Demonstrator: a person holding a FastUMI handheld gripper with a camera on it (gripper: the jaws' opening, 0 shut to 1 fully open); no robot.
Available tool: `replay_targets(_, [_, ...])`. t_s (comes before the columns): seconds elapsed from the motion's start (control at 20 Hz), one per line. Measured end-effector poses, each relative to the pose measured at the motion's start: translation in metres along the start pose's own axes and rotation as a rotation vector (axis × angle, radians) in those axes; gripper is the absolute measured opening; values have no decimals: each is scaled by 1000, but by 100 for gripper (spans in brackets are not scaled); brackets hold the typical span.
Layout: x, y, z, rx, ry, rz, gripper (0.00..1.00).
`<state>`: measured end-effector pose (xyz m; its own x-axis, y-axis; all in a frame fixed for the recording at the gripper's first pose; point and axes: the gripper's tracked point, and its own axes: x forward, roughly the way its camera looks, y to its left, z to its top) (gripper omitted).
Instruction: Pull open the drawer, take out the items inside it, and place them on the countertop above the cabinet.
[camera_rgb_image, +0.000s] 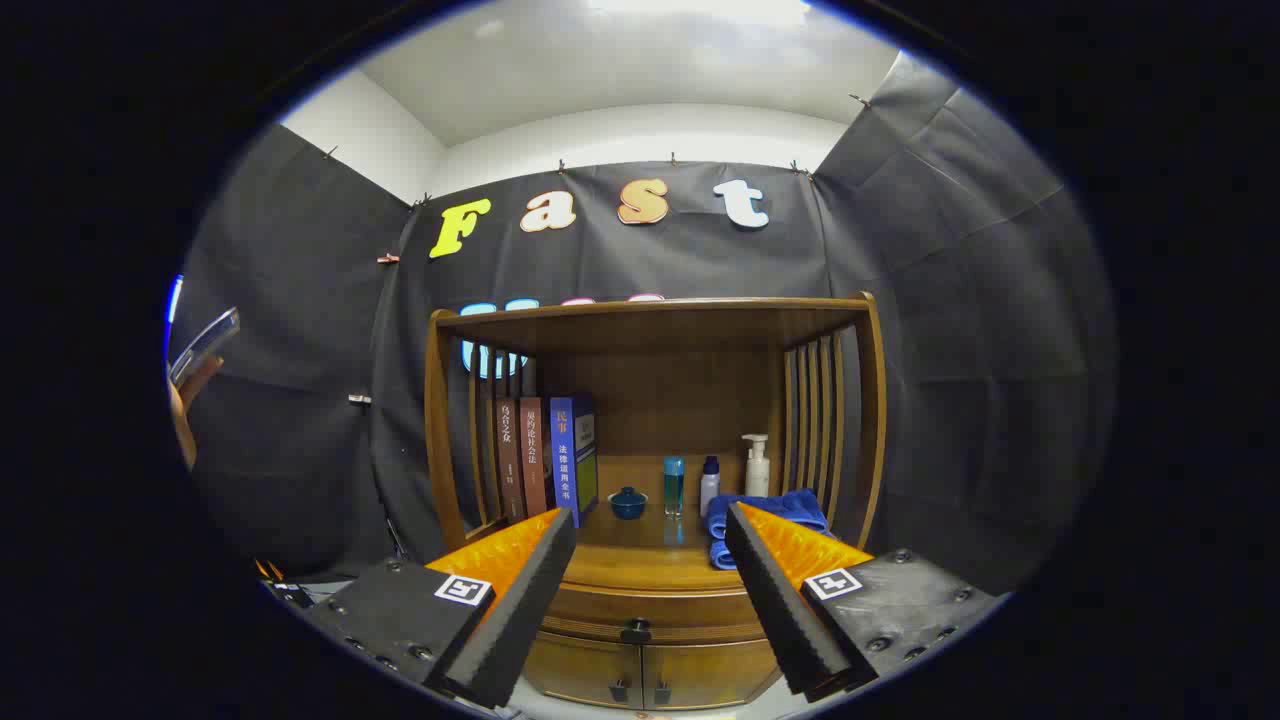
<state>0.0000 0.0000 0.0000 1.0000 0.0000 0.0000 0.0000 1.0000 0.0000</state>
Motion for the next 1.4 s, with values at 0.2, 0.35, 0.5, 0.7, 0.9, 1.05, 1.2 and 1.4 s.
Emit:
replay_targets(0.2, [1, 0, -3, 12, 7, 0, 98])
replay_targets(0.35, [0, 3, -2, 10, -1, -1, 98])
replay_targets(0.5, [-1, 2, 2, 15, -18, -5, 98])
replay_targets(0.7, [0, 1, 5, 18, -25, -10, 98])
replay_targets(0.9, [1, 4, 3, 24, -21, 0, 98])
replay_targets(1.05, [3, 6, 0, 8, -20, 0, 98])
replay_targets(1.2, [5, 10, -7, 0, -12, -1, 98])
replay_targets(1.4, [10, 11, -20, 2, 11, -26, 98])
